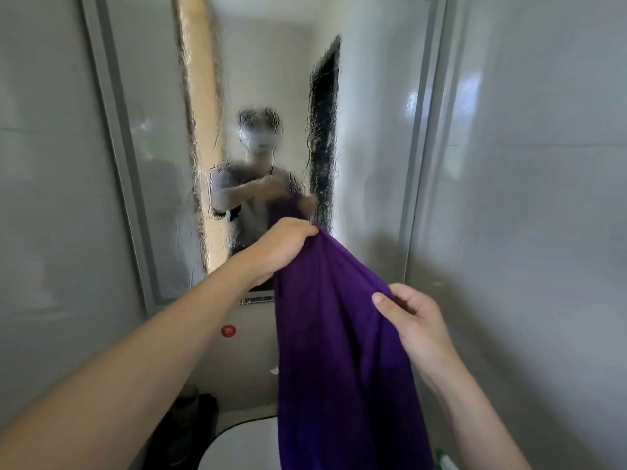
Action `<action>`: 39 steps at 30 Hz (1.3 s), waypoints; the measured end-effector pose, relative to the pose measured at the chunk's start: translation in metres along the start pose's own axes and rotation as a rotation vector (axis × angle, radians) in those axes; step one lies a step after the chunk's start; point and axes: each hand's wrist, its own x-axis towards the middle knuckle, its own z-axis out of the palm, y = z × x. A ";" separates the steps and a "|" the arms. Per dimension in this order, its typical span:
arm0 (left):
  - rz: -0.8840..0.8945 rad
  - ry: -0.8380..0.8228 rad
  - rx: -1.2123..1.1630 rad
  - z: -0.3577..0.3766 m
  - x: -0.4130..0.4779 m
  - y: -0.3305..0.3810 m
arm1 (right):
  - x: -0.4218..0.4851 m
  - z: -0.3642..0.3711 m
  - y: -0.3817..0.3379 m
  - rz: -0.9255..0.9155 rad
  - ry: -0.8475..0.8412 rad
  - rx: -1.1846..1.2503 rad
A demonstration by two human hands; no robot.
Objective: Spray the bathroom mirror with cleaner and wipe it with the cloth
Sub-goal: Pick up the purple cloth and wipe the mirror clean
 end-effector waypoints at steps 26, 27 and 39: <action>0.011 0.102 -0.617 0.031 0.079 0.031 | 0.072 0.016 0.010 -0.448 -0.002 -0.244; 0.032 0.085 -0.634 0.032 0.080 0.033 | 0.068 0.019 0.013 -0.457 -0.062 -0.256; -0.002 -0.077 -0.694 0.023 0.087 0.051 | 0.153 -0.005 0.039 0.003 -0.332 -0.130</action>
